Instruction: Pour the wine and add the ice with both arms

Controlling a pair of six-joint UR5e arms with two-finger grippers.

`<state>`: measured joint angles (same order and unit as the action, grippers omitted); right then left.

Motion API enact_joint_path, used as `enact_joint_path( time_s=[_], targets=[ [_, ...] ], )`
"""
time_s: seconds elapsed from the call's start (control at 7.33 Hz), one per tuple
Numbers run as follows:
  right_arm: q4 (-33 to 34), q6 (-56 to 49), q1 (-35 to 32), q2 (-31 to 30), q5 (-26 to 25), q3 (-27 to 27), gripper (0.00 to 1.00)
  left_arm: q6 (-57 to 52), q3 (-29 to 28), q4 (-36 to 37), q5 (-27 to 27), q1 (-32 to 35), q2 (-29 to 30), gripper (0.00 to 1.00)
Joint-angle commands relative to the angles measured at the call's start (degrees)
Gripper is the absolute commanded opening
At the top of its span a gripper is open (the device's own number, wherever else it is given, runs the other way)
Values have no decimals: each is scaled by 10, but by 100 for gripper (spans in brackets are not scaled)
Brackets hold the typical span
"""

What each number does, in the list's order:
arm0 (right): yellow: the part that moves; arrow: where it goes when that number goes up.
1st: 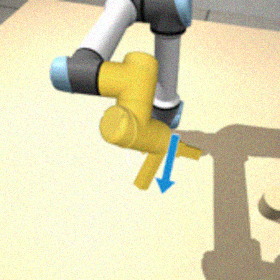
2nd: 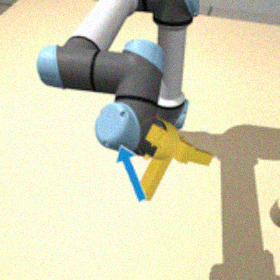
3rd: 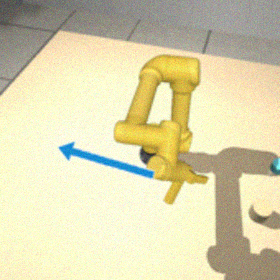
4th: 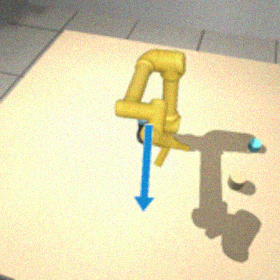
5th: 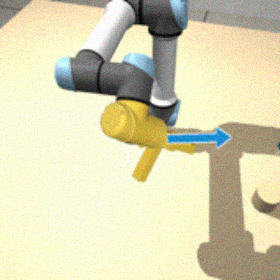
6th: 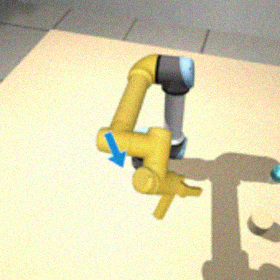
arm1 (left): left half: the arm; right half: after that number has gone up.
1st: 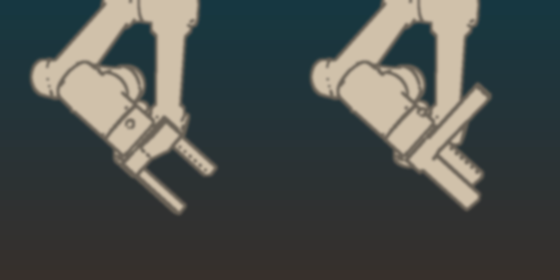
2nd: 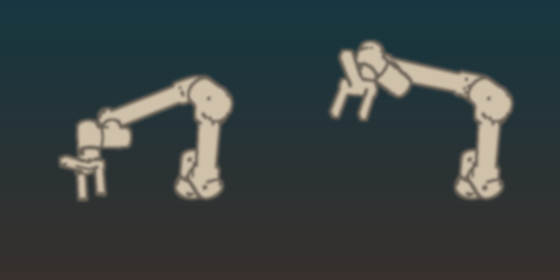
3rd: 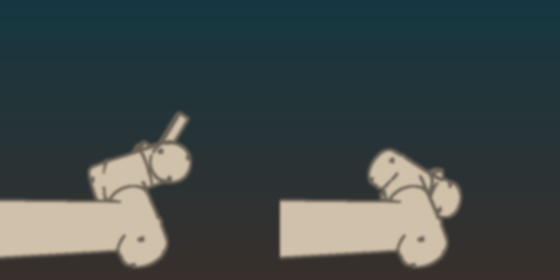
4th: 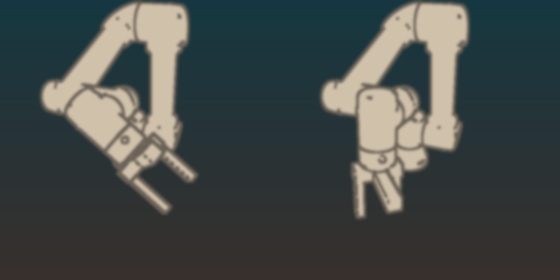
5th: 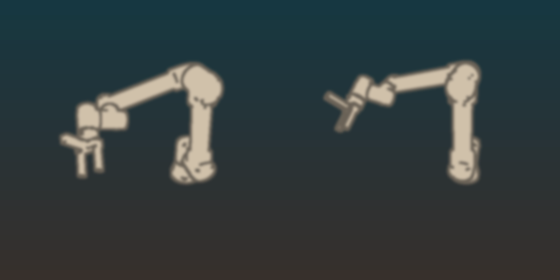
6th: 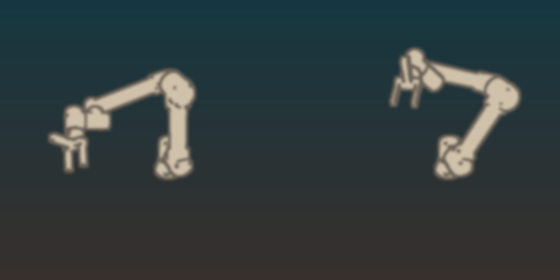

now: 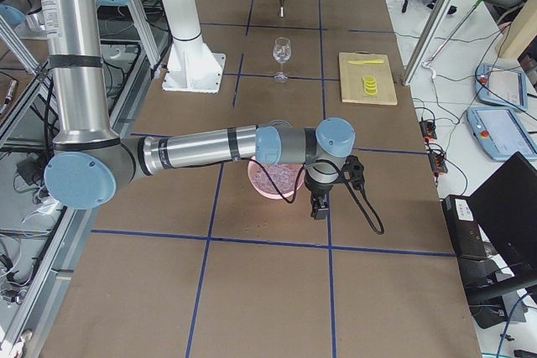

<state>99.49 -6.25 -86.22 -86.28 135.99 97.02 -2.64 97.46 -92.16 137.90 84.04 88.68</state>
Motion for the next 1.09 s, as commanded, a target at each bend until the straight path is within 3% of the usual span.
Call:
enact_joint_path(
  time_s=[0.0, 0.95],
  targets=[
    [0, 1, 0, 0, 2, 1, 100, 0, -1, 0, 0, 0, 0, 100],
    [1, 1, 0, -3, 2, 2, 100, 0, 5, 2, 0, 0, 2, 100]
  ],
)
